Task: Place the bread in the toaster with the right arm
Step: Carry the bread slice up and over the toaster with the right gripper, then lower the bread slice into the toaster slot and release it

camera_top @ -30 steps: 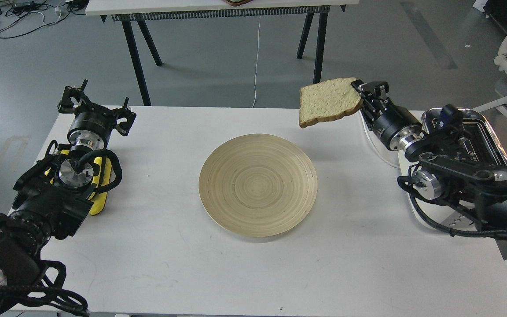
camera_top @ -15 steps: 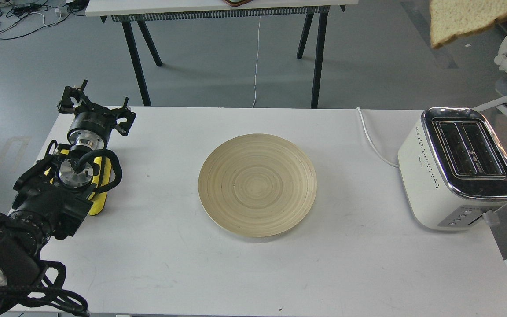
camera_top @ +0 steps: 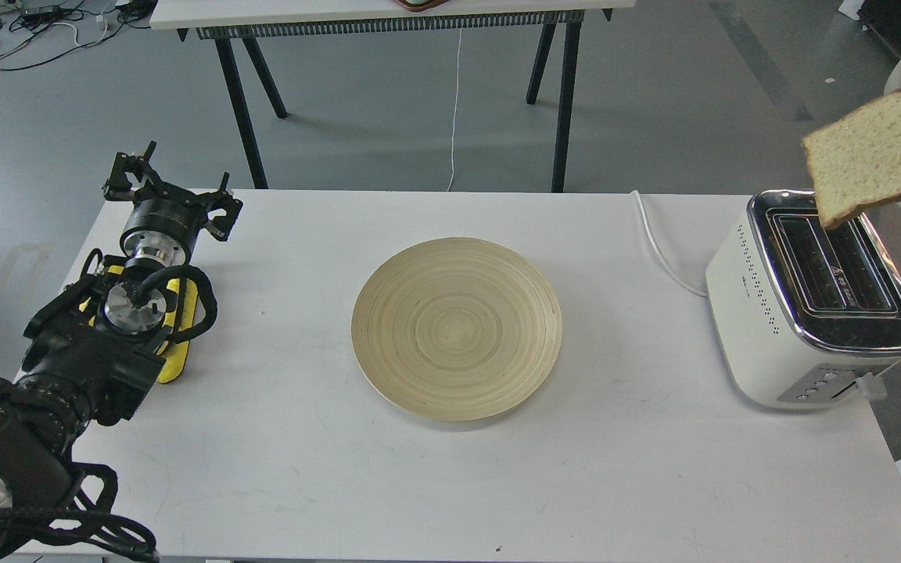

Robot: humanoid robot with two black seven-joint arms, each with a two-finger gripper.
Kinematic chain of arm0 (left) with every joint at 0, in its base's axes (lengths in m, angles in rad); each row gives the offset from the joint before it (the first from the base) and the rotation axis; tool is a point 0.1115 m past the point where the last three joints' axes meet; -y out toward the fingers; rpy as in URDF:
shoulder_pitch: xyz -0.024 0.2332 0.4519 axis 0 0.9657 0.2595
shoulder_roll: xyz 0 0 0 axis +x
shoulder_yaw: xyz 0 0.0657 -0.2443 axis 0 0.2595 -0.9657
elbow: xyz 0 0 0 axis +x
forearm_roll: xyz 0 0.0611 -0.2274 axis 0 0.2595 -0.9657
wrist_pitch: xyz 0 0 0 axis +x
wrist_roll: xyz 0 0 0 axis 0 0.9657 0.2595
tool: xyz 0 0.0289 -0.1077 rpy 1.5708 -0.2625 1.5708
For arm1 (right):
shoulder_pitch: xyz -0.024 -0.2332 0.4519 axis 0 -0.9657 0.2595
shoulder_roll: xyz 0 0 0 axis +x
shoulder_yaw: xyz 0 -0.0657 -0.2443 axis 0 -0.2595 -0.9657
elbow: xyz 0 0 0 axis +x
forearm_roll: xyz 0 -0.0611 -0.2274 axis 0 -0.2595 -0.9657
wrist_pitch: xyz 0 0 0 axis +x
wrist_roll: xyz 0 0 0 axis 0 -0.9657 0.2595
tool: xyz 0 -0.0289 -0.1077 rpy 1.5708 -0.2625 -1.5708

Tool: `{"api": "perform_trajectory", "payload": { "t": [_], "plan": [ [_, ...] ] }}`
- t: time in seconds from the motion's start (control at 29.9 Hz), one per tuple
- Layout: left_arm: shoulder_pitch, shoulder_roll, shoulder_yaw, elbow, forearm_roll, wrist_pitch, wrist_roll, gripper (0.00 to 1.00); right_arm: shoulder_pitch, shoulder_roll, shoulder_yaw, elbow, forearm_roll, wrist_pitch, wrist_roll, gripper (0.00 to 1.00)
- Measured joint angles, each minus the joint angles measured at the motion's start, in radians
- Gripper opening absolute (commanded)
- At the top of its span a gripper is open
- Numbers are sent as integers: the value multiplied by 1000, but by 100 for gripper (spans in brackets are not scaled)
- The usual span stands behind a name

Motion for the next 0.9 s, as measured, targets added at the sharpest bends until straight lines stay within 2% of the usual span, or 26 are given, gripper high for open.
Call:
{"api": "perform_trajectory", "payload": {
  "t": [0.23, 0.9],
  "plan": [
    [0, 0, 0, 0, 0, 0, 0, 100, -3, 16, -67, 2, 10, -8, 0, 0],
    [0, 0, 0, 0, 0, 0, 0, 100, -33, 16, -105, 6, 11, -5, 0, 0]
  ]
}}
